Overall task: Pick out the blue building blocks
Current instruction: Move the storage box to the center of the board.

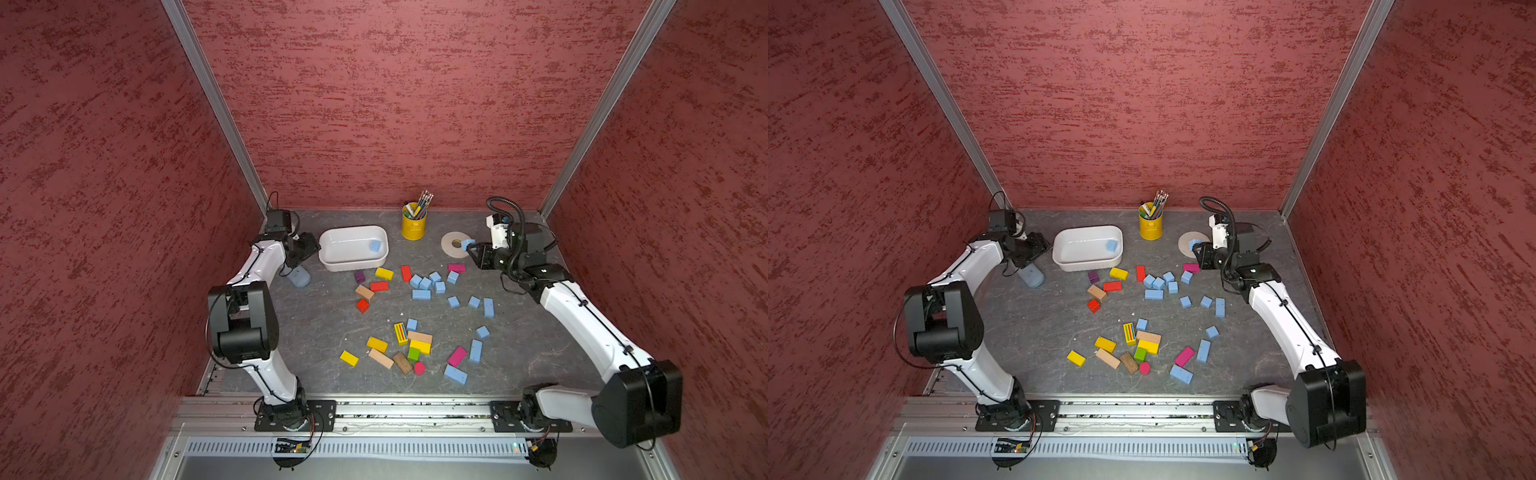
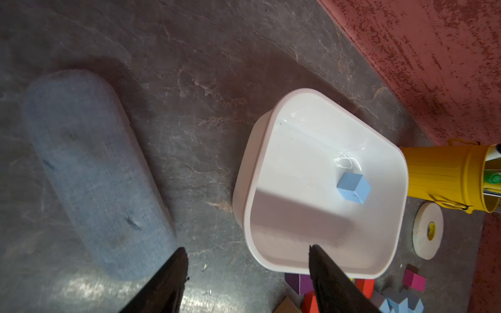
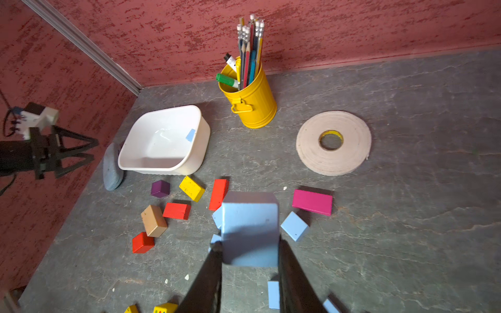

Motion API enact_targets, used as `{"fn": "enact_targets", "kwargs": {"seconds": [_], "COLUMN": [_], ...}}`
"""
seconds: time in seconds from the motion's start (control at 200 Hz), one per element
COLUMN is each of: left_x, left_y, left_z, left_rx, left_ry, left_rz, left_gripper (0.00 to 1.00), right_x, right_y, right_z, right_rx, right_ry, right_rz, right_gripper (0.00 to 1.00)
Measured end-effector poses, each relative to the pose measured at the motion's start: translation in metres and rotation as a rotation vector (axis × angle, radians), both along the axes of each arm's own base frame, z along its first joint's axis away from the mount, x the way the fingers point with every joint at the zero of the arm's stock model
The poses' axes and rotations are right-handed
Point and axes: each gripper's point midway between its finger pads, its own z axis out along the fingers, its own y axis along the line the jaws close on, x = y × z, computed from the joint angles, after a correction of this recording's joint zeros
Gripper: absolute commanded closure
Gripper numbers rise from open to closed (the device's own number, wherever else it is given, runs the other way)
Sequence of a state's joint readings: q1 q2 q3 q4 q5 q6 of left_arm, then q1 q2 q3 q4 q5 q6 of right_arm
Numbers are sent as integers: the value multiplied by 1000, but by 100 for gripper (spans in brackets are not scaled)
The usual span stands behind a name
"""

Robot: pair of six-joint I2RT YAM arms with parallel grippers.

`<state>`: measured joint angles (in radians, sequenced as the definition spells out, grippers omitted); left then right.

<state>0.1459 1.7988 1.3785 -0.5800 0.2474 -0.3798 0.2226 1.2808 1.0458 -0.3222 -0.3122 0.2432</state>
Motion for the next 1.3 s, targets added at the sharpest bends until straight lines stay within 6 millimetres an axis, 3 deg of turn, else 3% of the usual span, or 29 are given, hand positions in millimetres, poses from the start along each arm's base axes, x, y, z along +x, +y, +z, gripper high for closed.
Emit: {"fn": "enact_targets", "kwargs": {"seconds": [0.245,0.551,1.002,1.297], "left_x": [26,52,48,40], "left_y": [-2,-21,-23,-49], "left_z": [-13,-30,-47,-48], "left_rx": [20,91,176,231], "left_ry": [29,87,161,149], "left_rz": [-46,-130,-185,-232], "left_gripper": [51,66,92,98], "right_x": [-7,-17,-25,-29], "right_y": [15,20,31,39], "right_z": [0,2,0,-2], "right_rx": [7,14,27,44], "right_ry": [8,4,17,25], "right_rz": [36,50,72,81], "right_gripper": [90,90,90,90]}}
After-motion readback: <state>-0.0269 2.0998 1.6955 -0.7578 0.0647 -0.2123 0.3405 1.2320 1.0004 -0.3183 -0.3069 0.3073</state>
